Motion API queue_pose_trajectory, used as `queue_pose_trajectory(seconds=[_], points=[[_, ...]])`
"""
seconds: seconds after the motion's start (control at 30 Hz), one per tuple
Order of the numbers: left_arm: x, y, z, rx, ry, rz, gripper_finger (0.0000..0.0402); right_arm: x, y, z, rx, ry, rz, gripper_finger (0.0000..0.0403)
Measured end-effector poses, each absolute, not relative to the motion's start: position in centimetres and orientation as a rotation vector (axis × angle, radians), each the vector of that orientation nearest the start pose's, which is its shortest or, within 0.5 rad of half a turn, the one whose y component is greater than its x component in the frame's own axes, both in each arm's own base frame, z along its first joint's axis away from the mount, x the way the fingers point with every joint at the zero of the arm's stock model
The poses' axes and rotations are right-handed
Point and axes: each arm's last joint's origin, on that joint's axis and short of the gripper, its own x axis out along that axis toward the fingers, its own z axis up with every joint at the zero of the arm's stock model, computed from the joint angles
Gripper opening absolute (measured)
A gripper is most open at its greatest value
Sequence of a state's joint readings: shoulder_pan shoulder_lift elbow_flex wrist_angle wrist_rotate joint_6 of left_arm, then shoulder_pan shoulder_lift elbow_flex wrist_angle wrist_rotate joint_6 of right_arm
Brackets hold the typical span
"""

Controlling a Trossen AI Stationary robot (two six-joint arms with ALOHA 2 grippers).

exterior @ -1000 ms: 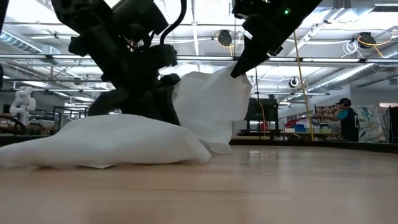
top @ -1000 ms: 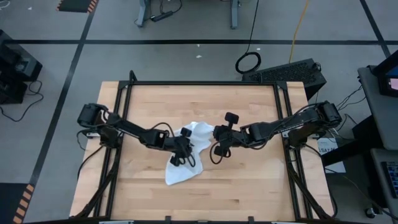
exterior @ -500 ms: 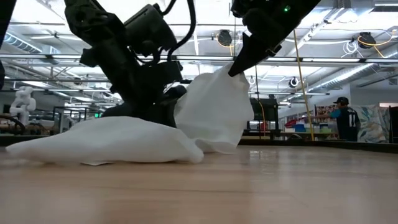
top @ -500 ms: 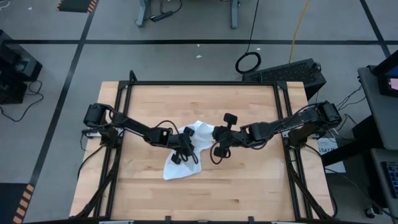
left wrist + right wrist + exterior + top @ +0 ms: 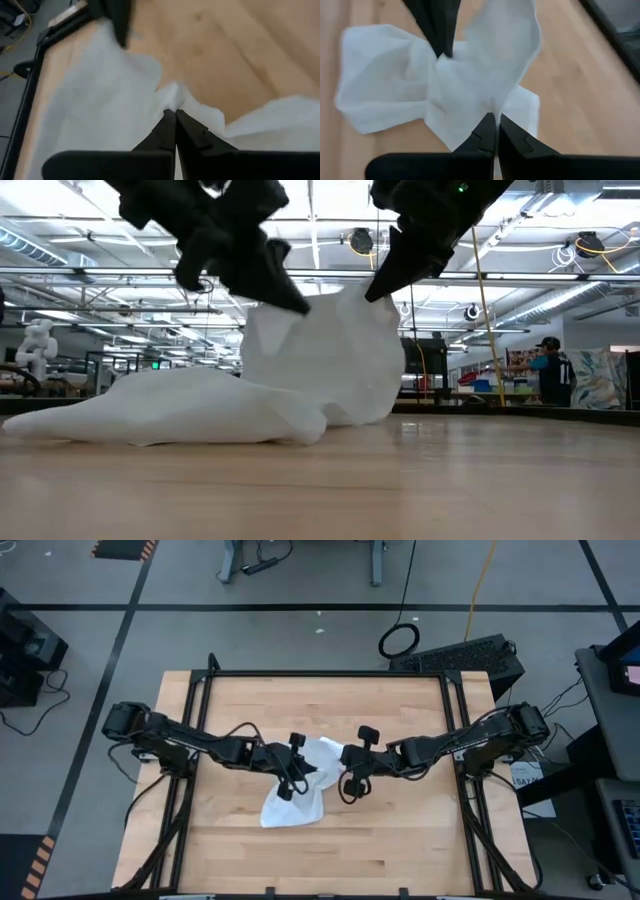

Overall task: Roll towel
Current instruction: Roll the white towel

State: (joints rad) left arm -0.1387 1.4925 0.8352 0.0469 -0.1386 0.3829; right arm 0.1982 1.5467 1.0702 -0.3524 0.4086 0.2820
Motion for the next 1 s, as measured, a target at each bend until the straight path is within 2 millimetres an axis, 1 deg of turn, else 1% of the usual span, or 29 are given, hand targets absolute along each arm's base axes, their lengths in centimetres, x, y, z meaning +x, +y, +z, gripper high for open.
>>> queue_pose_trajectory(seconds=[0.07,0.13,0.23,0.3,0.43,0.53,0.67,0.83,1.0], points=[[30.7,-3.9,21.3,0.435,0.567,-0.126,0.0007,32.0,5.3,24.0,0.056,0.732,-0.293,0.0000],[30.7,-4.1,21.3,0.421,0.554,-0.172,0.0007,32.2,5.4,24.2,0.081,0.713,-0.294,0.0000],[31.3,-4.3,20.5,0.407,0.553,-0.212,0.0007,32.2,5.4,24.2,0.101,0.703,-0.301,0.0000],[31.4,-4.3,19.8,0.408,0.579,-0.216,0.0007,32.2,5.4,24.1,0.115,0.703,-0.307,0.0000],[32.1,-4.4,19.2,0.407,0.555,-0.211,0.0008,32.3,5.4,24.2,0.157,0.698,-0.298,0.0001],[32.4,-4.3,18.5,0.409,0.562,-0.208,0.0008,32.3,5.5,24.1,0.183,0.699,-0.303,0.0009],[32.7,-4.3,17.9,0.393,0.574,-0.203,0.0008,32.2,5.9,23.9,0.221,0.729,-0.258,0.0039],[32.8,-4.3,17.5,0.391,0.585,-0.205,0.0008,31.9,7.4,23.6,0.209,0.751,-0.202,0.0101],[32.8,-4.3,17.6,0.390,0.581,-0.208,0.0008,31.6,8.5,23.6,0.192,0.751,-0.198,0.0161]])
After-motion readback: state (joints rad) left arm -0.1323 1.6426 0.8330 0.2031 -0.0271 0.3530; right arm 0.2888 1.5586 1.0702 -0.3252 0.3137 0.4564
